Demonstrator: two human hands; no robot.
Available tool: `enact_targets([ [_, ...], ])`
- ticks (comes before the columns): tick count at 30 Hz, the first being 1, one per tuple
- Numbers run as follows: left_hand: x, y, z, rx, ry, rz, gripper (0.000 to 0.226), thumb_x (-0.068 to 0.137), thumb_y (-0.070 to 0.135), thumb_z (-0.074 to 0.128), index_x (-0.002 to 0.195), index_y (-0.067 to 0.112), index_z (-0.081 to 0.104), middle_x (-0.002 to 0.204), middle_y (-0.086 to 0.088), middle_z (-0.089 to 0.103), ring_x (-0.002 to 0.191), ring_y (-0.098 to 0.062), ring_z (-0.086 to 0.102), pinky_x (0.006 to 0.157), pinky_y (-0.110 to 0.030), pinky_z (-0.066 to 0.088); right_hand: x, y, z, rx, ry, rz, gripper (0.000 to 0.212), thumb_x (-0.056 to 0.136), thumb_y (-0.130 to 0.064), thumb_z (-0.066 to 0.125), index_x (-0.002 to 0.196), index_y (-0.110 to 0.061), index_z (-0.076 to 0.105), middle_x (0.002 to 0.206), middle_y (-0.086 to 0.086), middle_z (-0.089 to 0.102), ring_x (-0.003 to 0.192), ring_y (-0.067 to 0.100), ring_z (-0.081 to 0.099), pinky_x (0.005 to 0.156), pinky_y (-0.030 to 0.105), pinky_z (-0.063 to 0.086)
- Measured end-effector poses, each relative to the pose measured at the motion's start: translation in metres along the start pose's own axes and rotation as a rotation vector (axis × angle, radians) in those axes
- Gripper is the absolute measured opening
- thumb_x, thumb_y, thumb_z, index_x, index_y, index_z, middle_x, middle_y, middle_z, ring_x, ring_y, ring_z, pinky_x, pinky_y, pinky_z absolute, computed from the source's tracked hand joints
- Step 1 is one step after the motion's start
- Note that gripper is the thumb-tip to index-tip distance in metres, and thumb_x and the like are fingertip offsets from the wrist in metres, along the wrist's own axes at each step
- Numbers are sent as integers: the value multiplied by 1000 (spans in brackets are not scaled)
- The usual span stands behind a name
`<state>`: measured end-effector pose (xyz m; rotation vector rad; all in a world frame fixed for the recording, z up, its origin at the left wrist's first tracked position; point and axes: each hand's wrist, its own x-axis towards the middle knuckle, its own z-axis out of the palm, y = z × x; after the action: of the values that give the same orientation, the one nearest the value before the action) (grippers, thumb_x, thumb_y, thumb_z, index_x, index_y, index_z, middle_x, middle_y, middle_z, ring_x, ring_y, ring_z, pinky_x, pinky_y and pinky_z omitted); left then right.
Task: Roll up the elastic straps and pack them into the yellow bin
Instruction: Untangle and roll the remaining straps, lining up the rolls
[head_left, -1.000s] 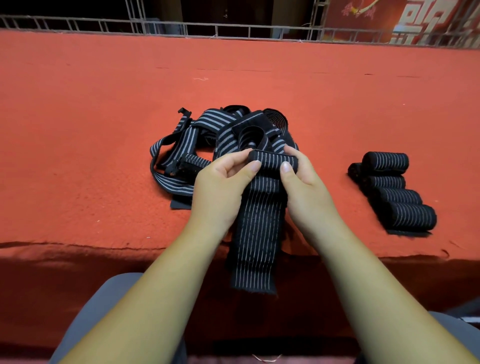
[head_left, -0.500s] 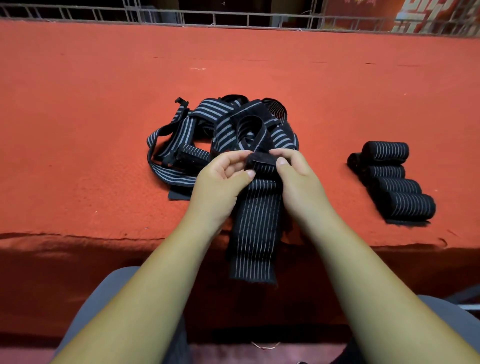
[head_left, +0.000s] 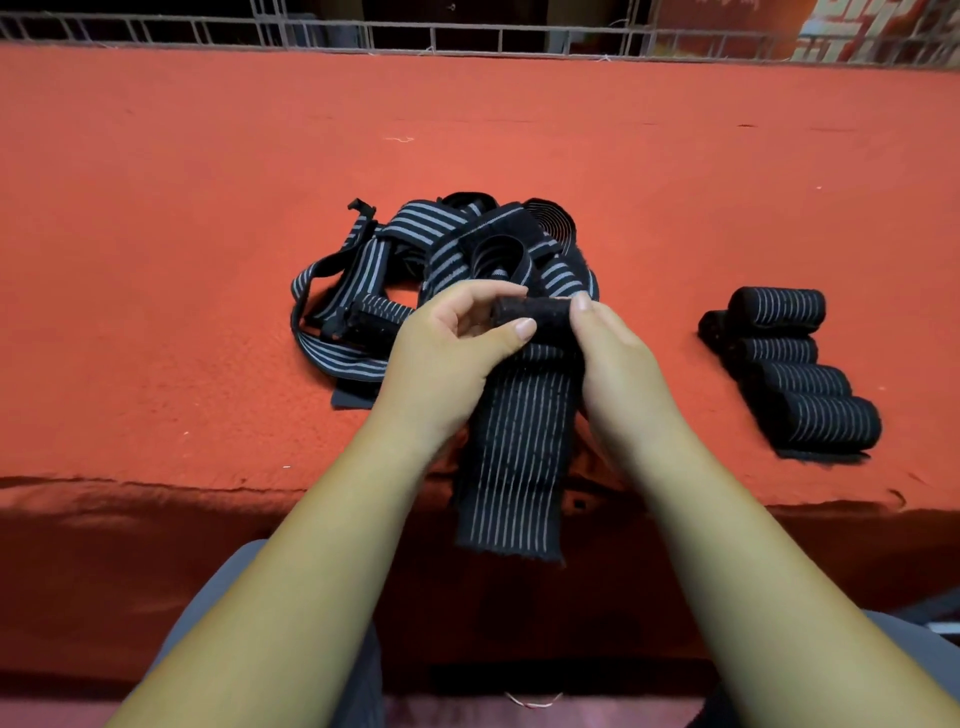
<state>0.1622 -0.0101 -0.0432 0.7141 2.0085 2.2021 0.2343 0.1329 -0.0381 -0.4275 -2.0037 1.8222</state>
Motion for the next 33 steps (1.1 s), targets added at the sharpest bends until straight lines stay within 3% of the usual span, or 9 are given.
enact_targets([
  [5,7,24,8,-29,-46,-143,34,94,5,79,125,16,77,114,-2,83,112,-21,78,104,-45,60,5,-8,-12,141,9,-52,30,112,-16,48,133,-15,70,123,3,78,109,12,73,92,30,56],
  [8,3,33,13,-4,-70,-184,27,96,4,75,120,14,81,108,-5,83,108,-28,80,106,-56,59,3,-15,-14,124,25,-75,38,111,-3,45,143,-10,64,133,6,73,109,7,71,87,17,55],
  [11,-8,34,15,26,-97,-178,27,100,6,68,119,19,82,111,-4,83,109,-26,79,105,-56,59,1,-15,-12,99,18,-96,46,109,2,44,150,-13,59,133,-3,71,102,-8,70,85,10,52],
  [15,-18,23,16,-4,-38,-61,23,106,11,66,122,19,80,116,-2,82,115,-22,77,107,-50,58,-3,-6,-9,97,-42,-109,52,109,-3,49,157,-20,55,146,-6,67,131,3,65,113,28,50],
  [17,-18,14,14,-64,5,-47,25,105,4,65,126,12,76,118,-5,82,116,-22,77,104,-42,58,-5,-6,-9,81,-56,-113,52,110,-6,49,157,-26,55,146,-14,65,134,-2,61,118,29,47],
  [22,-10,5,12,-141,59,-27,30,102,-4,66,129,9,71,122,-8,80,121,-24,74,109,-43,56,-6,-1,-7,-55,-64,-71,48,106,-59,45,150,-42,59,145,-22,66,138,-4,56,125,41,40],
  [27,-2,3,13,-285,142,-62,30,104,-4,62,132,8,67,126,-15,77,124,-30,73,112,-48,55,-12,6,2,-115,-135,-35,36,115,-51,39,135,-37,66,127,-26,70,124,-15,58,123,36,40],
  [31,6,0,7,-322,167,-65,35,105,-5,59,136,9,65,128,-15,76,127,-29,71,113,-50,55,-13,11,7,-157,-188,-24,36,106,-52,49,127,-31,71,124,-15,77,123,8,69,117,50,48],
  [33,8,-3,2,-314,170,-55,36,105,-5,60,137,10,64,130,-16,75,129,-30,70,115,-53,53,-13,13,6,-143,-226,-24,24,112,-38,53,121,-26,72,118,-9,80,116,13,74,111,53,53],
])
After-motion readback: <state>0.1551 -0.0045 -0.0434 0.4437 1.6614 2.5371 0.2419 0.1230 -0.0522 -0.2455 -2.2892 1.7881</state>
